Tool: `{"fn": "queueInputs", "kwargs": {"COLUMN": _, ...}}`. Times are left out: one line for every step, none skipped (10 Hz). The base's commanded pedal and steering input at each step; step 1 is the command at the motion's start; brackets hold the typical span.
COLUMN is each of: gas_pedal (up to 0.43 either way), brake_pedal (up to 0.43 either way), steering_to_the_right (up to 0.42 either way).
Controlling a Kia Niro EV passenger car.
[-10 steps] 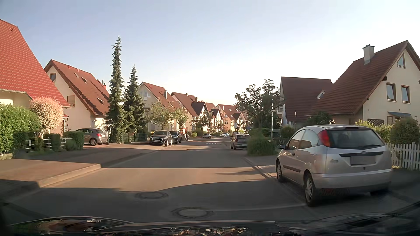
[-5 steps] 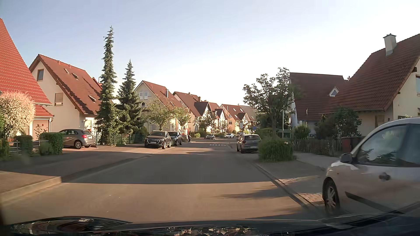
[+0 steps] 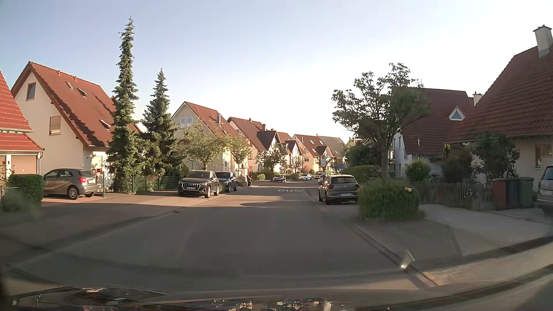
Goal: Follow the waypoints while adhering to traffic rules and regulations
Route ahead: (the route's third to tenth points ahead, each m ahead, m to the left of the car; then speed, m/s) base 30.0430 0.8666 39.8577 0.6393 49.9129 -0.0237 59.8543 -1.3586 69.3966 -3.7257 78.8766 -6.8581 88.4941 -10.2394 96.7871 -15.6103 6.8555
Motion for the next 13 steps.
{"fn": "queueInputs", "kwargs": {"gas_pedal": 0.020, "brake_pedal": 0.000, "steering_to_the_right": 0.001}}
{"fn": "queueInputs", "kwargs": {"gas_pedal": 0.020, "brake_pedal": 0.000, "steering_to_the_right": 0.001}}
{"fn": "queueInputs", "kwargs": {"gas_pedal": 0.020, "brake_pedal": 0.000, "steering_to_the_right": 0.000}}
{"fn": "queueInputs", "kwargs": {"gas_pedal": 0.020, "brake_pedal": 0.000, "steering_to_the_right": 0.000}}
{"fn": "queueInputs", "kwargs": {"gas_pedal": 0.020, "brake_pedal": 0.000, "steering_to_the_right": 0.001}}
{"fn": "queueInputs", "kwargs": {"gas_pedal": 0.020, "brake_pedal": 0.000, "steering_to_the_right": 0.001}}
{"fn": "queueInputs", "kwargs": {"gas_pedal": 0.008, "brake_pedal": 0.000, "steering_to_the_right": 0.000}}
{"fn": "queueInputs", "kwargs": {"gas_pedal": 0.008, "brake_pedal": 0.000, "steering_to_the_right": 0.001}}
{"fn": "queueInputs", "kwargs": {"gas_pedal": 0.008, "brake_pedal": 0.000, "steering_to_the_right": 0.001}}
{"fn": "queueInputs", "kwargs": {"gas_pedal": 0.008, "brake_pedal": 0.000, "steering_to_the_right": 0.004}}
{"fn": "queueInputs", "kwargs": {"gas_pedal": 0.008, "brake_pedal": 0.000, "steering_to_the_right": 0.005}}
{"fn": "queueInputs", "kwargs": {"gas_pedal": 0.008, "brake_pedal": 0.000, "steering_to_the_right": 0.004}}
{"fn": "queueInputs", "kwargs": {"gas_pedal": 0.008, "brake_pedal": 0.000, "steering_to_the_right": 0.004}}
